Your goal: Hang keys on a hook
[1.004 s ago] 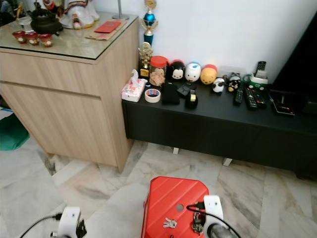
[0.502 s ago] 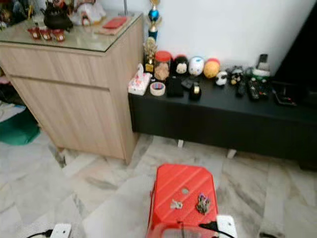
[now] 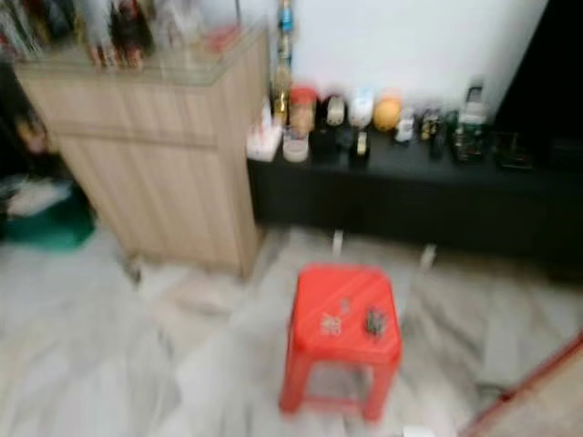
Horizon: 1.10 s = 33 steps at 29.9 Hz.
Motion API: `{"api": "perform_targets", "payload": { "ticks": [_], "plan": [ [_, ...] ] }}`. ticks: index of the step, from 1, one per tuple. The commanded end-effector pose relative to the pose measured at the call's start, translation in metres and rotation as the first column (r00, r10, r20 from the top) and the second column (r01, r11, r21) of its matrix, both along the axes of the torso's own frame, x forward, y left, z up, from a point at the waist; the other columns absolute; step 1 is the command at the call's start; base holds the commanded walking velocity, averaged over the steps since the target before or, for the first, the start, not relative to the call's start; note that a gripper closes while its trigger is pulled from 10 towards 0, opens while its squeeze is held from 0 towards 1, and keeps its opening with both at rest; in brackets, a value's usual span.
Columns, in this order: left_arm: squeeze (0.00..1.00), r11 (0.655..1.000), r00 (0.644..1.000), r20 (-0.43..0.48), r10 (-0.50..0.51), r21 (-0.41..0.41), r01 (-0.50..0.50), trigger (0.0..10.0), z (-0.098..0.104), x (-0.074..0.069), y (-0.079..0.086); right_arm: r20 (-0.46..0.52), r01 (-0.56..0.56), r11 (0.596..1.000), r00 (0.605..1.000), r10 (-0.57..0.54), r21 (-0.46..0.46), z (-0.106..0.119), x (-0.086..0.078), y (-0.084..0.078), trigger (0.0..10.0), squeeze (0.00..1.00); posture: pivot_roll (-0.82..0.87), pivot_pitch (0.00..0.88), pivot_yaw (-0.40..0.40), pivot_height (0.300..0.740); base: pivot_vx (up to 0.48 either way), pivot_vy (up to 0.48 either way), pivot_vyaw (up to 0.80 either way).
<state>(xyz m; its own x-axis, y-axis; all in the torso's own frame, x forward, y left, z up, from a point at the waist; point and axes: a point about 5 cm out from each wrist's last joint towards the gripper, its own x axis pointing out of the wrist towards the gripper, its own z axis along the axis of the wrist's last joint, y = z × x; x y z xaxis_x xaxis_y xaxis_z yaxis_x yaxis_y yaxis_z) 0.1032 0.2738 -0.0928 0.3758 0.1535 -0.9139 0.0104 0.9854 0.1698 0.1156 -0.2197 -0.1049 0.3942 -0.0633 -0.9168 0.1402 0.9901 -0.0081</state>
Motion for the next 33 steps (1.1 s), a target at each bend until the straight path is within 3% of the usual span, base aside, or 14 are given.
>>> {"api": "perform_targets", "payload": {
  "ticks": [1, 5, 17, 25, 33],
  "plan": [
    [0.00, 1.000, 1.000, -0.011, -0.029, -0.007, 0.028, 10.0, -0.004, -0.004, -0.008, 0.003, 0.015, 1.000, 1.000, -0.014, -0.016, 0.001, -0.002, -0.007, 10.0, 0.00, 0.06, 0.000, -0.025, 0.728, -0.364, 0.000, 0.00],
    [0.00, 0.999, 0.999, -0.009, -0.042, -0.012, 0.042, 10.0, -0.007, -0.002, -0.020, 0.020, 0.016, 1.000, 1.000, -0.016, -0.009, 0.001, 0.003, 0.001, 10.0, 0.00, 0.06, 0.000, -0.024, 0.728, -0.365, 0.000, 0.00],
    [0.00, 0.997, 0.997, 0.033, -0.068, -0.021, 0.069, 10.0, -0.007, 0.019, -0.042, 0.032, 0.026, 1.000, 0.999, -0.026, -0.001, 0.001, 0.006, 0.003, 10.0, 0.00, 0.07, 0.000, -0.029, 0.728, -0.367, 0.000, 0.00],
    [0.00, 0.997, 0.996, 0.046, -0.074, -0.021, 0.075, 10.0, -0.006, 0.025, -0.044, 0.036, 0.042, 0.999, 0.998, -0.042, 0.001, 0.002, 0.008, 0.003, 10.0, 0.00, 0.06, 0.000, -0.024, 0.728, -0.368, 0.000, 0.00],
    [0.00, 0.997, 0.994, 0.070, -0.080, 0.012, 0.080, 10.0, 0.000, 0.035, -0.034, 0.044, 0.082, 0.997, 0.996, -0.082, 0.003, 0.003, 0.009, 0.000, 10.0, 0.00, 0.05, 0.000, -0.021, 0.728, 0.000, 0.000, 0.00]
  ]
}}
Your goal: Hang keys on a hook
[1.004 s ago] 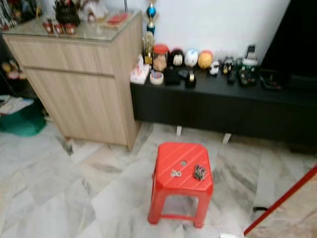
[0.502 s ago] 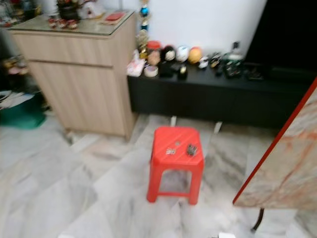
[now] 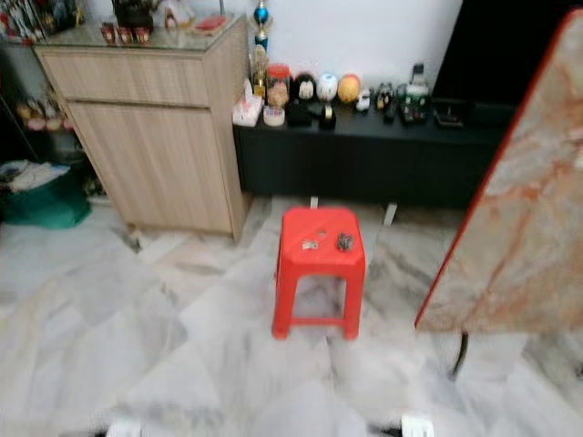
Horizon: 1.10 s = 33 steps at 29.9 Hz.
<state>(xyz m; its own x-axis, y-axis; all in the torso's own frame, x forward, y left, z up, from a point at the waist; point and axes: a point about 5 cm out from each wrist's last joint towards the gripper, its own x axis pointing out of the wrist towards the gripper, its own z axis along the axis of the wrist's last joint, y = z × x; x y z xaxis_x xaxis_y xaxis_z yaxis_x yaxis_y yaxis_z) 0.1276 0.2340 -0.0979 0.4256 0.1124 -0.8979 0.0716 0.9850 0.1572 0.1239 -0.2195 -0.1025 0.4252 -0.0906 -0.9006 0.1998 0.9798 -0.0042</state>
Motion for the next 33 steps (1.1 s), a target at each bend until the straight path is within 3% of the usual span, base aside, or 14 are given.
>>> {"api": "perform_targets", "payload": {
  "ticks": [1, 9, 20, 23, 26, 33],
  "plan": [
    [0.00, 1.000, 0.999, 0.038, -0.011, 0.029, 0.010, 10.0, 0.007, 0.013, 0.008, 0.006, 0.027, 1.000, 1.000, -0.027, 0.002, 0.001, 0.001, -0.001, 10.0, 0.00, 0.04, 0.000, -0.022, 0.728, 0.000, 0.000, 0.00],
    [0.00, 0.999, 0.993, 0.116, -0.009, 0.041, 0.004, 10.0, 0.013, 0.027, 0.010, 0.006, 0.044, 0.999, 0.999, -0.044, -0.003, 0.001, 0.002, -0.002, 10.0, 0.00, 0.06, 0.000, -0.035, 0.728, 0.000, 0.000, 0.00],
    [0.00, 0.996, 0.955, 0.292, -0.058, 0.081, 0.036, 10.0, 0.037, 0.072, 0.011, 0.019, 0.031, 0.999, 0.999, -0.032, 0.013, 0.001, 0.008, 0.006, 10.0, 0.00, 0.09, 0.000, -0.046, 0.728, 0.000, -0.151, 0.00],
    [0.00, 0.994, 0.934, 0.346, -0.091, 0.085, 0.065, 10.0, 0.047, 0.089, 0.009, 0.023, 0.038, 0.999, 0.999, -0.039, 0.016, 0.001, 0.008, 0.006, 10.0, 0.00, 0.09, 0.000, -0.042, 0.728, 0.000, -0.339, 0.00],
    [0.00, 0.988, 0.885, 0.441, -0.150, 0.101, 0.118, 10.0, 0.065, 0.114, 0.002, 0.030, 0.051, 0.999, 0.998, -0.052, 0.020, 0.002, 0.009, 0.006, 10.0, 0.00, 0.09, 0.000, -0.041, 0.728, 0.000, -0.340, 0.00],
    [0.00, 0.983, 0.838, 0.514, -0.184, 0.114, 0.146, 10.0, 0.078, 0.128, -0.010, 0.051, 0.057, 0.998, 0.997, -0.057, 0.014, 0.003, 0.012, 0.004, 10.0, 0.00, 0.09, 0.000, -0.044, 0.728, 0.000, -0.341, 0.00]
  ]
}}
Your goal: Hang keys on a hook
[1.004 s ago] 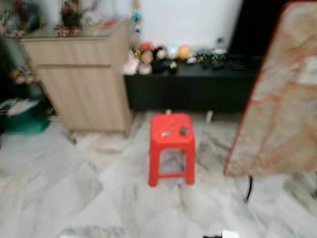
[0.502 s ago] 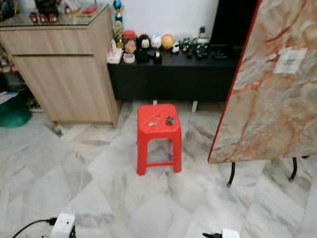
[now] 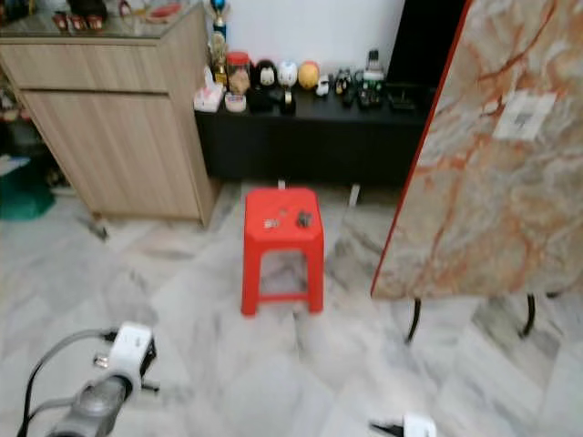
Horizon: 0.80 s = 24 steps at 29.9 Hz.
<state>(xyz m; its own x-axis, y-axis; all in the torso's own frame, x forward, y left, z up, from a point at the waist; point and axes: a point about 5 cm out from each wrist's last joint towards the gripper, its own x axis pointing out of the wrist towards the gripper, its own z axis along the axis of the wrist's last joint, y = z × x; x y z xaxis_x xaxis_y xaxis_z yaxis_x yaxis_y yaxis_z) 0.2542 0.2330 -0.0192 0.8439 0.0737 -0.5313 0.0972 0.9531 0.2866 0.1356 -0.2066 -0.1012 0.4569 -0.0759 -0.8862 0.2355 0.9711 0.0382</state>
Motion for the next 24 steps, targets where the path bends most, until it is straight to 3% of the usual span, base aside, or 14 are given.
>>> {"api": "perform_targets", "payload": {
  "ticks": [1, 15, 17, 19, 22, 23, 24],
  "plan": [
    [0.00, 0.999, 0.999, 0.012, -0.039, 0.002, 0.039, 10.0, 0.001, 0.003, -0.011, 0.021, 0.020, 1.000, 1.000, -0.019, -0.024, 0.003, 0.003, -0.010, 10.0, 0.00, 0.09, 0.000, -0.045, 0.728, 0.000, -0.341, 0.00],
    [0.00, 0.985, 0.971, 0.164, -0.172, 0.051, 0.166, 10.0, 0.038, 0.025, -0.020, 0.204, 0.023, 0.997, 0.979, -0.007, -0.078, 0.025, 0.048, -0.020, 10.0, 0.00, 0.09, 0.000, -0.049, 0.728, 0.000, -0.336, 0.00],
    [0.00, 0.973, 0.948, 0.222, -0.229, 0.036, 0.227, 10.0, 0.051, 0.031, -0.027, 0.264, 0.032, 0.994, 0.964, -0.003, -0.106, 0.036, 0.064, -0.024, 10.0, 0.00, 0.08, 0.000, -0.047, 0.728, 0.000, -0.289, 0.00],
    [0.00, 0.949, 0.919, 0.253, -0.303, -0.006, 0.315, 10.0, 0.063, 0.035, -0.039, 0.339, 0.038, 0.989, 0.941, 0.013, -0.145, 0.055, 0.094, -0.030, 10.0, 0.00, 0.09, 0.000, -0.044, 0.728, 0.000, 0.000, 0.00],
    [0.00, 0.894, 0.865, 0.259, -0.429, -0.012, 0.447, 10.0, 0.070, 0.033, -0.053, 0.403, 0.012, 0.982, 0.913, 0.067, -0.190, 0.072, 0.116, -0.032, 10.0, 0.00, 0.09, 0.000, -0.044, 0.728, 0.000, 0.000, 0.00],
    [0.00, 0.861, 0.833, 0.263, -0.487, -0.015, 0.508, 10.0, 0.074, 0.033, -0.061, 0.450, 0.004, 0.978, 0.888, 0.092, -0.208, 0.084, 0.129, -0.033, 10.0, 0.00, 0.09, 0.000, -0.044, 0.728, 0.000, 0.000, 0.00],
    [0.00, 0.861, 0.833, 0.263, -0.487, -0.015, 0.508, 10.0, 0.074, 0.033, -0.061, 0.450, 0.004, 0.978, 0.888, 0.092, -0.208, 0.084, 0.129, -0.033, 10.0, 0.00, 0.09, 0.000, -0.044, 0.728, 0.000, 0.000, 0.00]
  ]
}}
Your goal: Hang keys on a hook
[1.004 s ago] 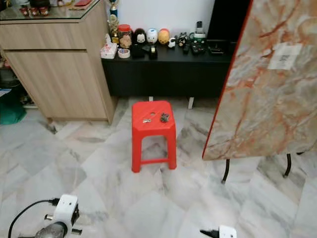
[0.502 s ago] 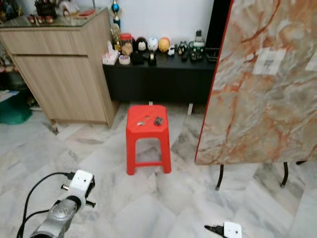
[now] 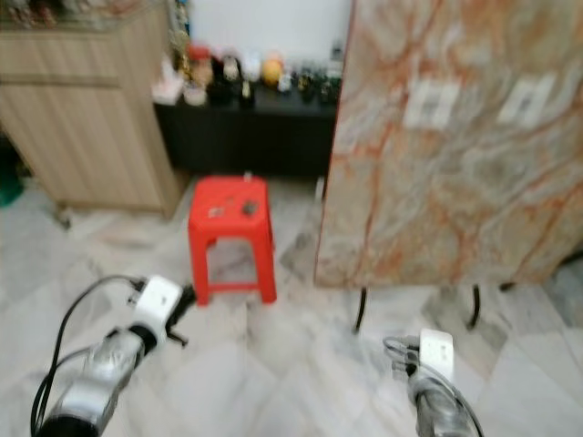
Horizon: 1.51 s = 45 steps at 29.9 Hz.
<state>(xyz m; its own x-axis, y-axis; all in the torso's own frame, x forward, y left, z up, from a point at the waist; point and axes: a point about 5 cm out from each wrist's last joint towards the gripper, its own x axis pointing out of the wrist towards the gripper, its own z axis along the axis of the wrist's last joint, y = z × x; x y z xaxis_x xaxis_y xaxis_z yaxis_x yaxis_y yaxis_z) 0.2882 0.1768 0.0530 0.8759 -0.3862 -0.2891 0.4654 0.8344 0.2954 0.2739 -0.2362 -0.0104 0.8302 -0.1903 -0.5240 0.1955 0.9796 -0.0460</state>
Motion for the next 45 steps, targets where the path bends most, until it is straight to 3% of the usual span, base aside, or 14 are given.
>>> {"api": "perform_targets", "payload": {
  "ticks": [1, 7, 12, 13, 16, 17, 18, 24, 25, 26, 29, 32, 39, 45],
  "plan": [
    [0.00, 0.997, 0.997, -0.004, -0.071, -0.013, 0.071, 10.0, 0.005, -0.001, -0.009, -0.004, -0.012, 1.000, 1.000, 0.012, -0.025, -0.002, -0.004, -0.004, 10.0, 0.00, 0.08, 0.000, -0.038, 0.728, 0.000, 0.000, 0.00],
    [0.00, 0.979, 0.979, -0.008, -0.204, -0.011, 0.204, 10.0, 0.015, 0.001, -0.029, 0.156, -0.141, 0.987, 0.976, 0.151, -0.071, 0.032, 0.026, 0.002, 10.0, 0.00, 0.07, 0.000, -0.031, 0.728, 0.000, 0.000, 0.00],
    [0.00, 0.936, 0.936, -0.022, -0.350, 0.025, 0.351, 10.0, 0.026, -0.003, -0.041, 0.191, -0.376, 0.921, 0.901, 0.390, -0.103, 0.054, 0.043, 0.015, 10.0, 0.00, 0.06, 0.000, -0.027, 0.728, 0.000, 0.000, 0.00],
    [0.00, 0.900, 0.904, -0.060, -0.424, 0.079, 0.428, 10.0, 0.026, -0.006, -0.044, 0.163, -0.546, 0.829, 0.812, 0.560, -0.122, 0.062, 0.048, 0.028, 10.0, 0.00, 0.06, 0.000, -0.027, 0.728, 0.000, 0.000, 0.00],
    [0.00, 0.884, 0.889, -0.087, -0.449, 0.098, 0.457, 10.0, 0.025, -0.007, -0.045, 0.145, -0.625, 0.770, 0.756, 0.638, -0.126, 0.065, 0.049, 0.036, 10.0, 0.00, 0.05, 0.000, -0.023, 0.728, 0.000, 0.000, 0.00],
    [0.00, 0.855, 0.862, -0.160, -0.481, 0.134, 0.502, 10.0, 0.022, -0.009, -0.045, 0.131, -0.747, 0.651, 0.638, 0.759, -0.134, 0.072, 0.051, 0.052, 10.0, 0.00, 0.05, 0.000, -0.026, 0.728, 0.000, 0.000, 0.00],
    [0.00, 0.843, 0.852, -0.192, -0.488, 0.149, 0.517, 10.0, 0.020, -0.009, -0.045, 0.130, -0.778, 0.613, 0.599, 0.790, -0.140, 0.074, 0.052, 0.058, 10.0, 0.00, 0.05, 0.000, -0.026, 0.728, 0.000, 0.000, 0.00],
    [0.00, 0.808, 0.827, -0.253, -0.501, 0.206, 0.552, 10.0, 0.017, -0.011, -0.045, 0.119, -0.848, 0.516, 0.504, 0.856, -0.120, 0.077, 0.053, 0.076, 10.0, 0.00, 0.06, 0.000, -0.043, 0.728, 0.000, 0.000, 0.00],
    [0.00, 0.800, 0.825, -0.263, -0.500, 0.226, 0.556, 10.0, 0.017, -0.011, -0.046, 0.103, -0.887, 0.450, 0.441, 0.892, -0.105, 0.077, 0.051, 0.085, 10.0, 0.00, 0.07, 0.000, -0.056, 0.728, 0.000, 0.000, 0.00],
    [0.00, 0.800, 0.825, -0.263, -0.500, 0.226, 0.556, 10.0, 0.017, -0.011, -0.046, 0.103, -0.887, 0.450, 0.441, 0.892, -0.105, 0.077, 0.051, 0.085, 10.0, 0.00, 0.07, 0.000, -0.056, 0.728, 0.000, 0.000, 0.00],
    [0.00, 0.788, 0.818, -0.299, -0.492, 0.246, 0.564, 10.0, 0.014, -0.011, -0.050, 0.065, -0.963, 0.261, 0.257, 0.964, -0.063, 0.072, 0.040, 0.111, 10.0, 0.00, 0.09, 0.000, -0.074, 0.728, 0.000, 0.000, 0.00],
    [0.00, 0.803, 0.824, -0.288, -0.489, 0.221, 0.554, 10.0, 0.015, -0.011, -0.052, 0.082, -0.981, 0.191, 0.187, 0.979, -0.037, 0.072, 0.035, 0.123, 10.0, 0.00, 0.09, 0.000, -0.077, 0.728, 0.000, 0.000, 0.00],
    [0.00, 0.816, 0.812, -0.273, -0.515, 0.134, 0.562, 10.0, 0.023, -0.015, -0.055, 0.099, -0.992, 0.125, 0.123, 0.987, -0.015, 0.073, 0.031, 0.134, 10.0, 0.00, 0.09, 0.000, -0.091, 0.728, 0.000, 0.000, 0.00],
    [0.00, 0.749, 0.734, -0.304, -0.607, 0.090, 0.656, 10.0, 0.030, -0.028, -0.059, 0.063, -0.999, 0.034, 0.034, 0.997, -0.011, 0.074, 0.029, 0.137, 10.0, 0.00, 0.09, 0.000, -0.094, 0.728, 0.000, 0.000, 0.00]
  ]
}}
